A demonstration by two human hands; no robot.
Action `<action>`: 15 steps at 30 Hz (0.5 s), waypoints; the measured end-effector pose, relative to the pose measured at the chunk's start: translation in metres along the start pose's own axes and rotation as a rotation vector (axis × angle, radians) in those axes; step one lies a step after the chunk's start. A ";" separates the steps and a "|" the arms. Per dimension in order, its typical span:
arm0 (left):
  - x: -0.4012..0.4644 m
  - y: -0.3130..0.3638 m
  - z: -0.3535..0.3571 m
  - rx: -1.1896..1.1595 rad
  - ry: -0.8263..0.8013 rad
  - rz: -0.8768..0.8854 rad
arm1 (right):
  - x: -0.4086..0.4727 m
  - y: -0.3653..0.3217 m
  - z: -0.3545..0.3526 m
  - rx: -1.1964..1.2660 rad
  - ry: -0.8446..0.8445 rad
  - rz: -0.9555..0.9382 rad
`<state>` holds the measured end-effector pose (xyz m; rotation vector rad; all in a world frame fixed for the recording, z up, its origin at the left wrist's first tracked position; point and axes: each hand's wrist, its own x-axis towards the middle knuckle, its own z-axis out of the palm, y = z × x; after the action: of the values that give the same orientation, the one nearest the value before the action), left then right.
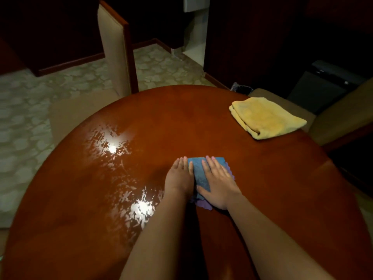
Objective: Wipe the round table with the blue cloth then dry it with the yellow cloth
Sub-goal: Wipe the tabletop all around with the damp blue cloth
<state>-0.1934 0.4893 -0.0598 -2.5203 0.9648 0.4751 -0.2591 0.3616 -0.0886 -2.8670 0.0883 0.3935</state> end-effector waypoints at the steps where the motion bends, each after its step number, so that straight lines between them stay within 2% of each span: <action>1: -0.011 0.005 0.003 0.012 -0.012 -0.005 | -0.009 -0.004 0.005 0.008 -0.001 -0.004; 7: -0.073 0.005 0.036 0.033 -0.074 -0.061 | -0.049 -0.045 0.026 -0.032 -0.020 -0.096; 12: -0.107 -0.014 0.059 0.024 -0.135 -0.128 | -0.053 -0.085 0.037 -0.033 -0.006 -0.129; 15: -0.113 -0.026 0.066 0.037 -0.149 -0.141 | -0.046 -0.095 0.039 -0.035 -0.023 -0.219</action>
<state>-0.2658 0.6006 -0.0601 -2.4585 0.7293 0.5867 -0.3045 0.4643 -0.0905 -2.8650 -0.2374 0.3863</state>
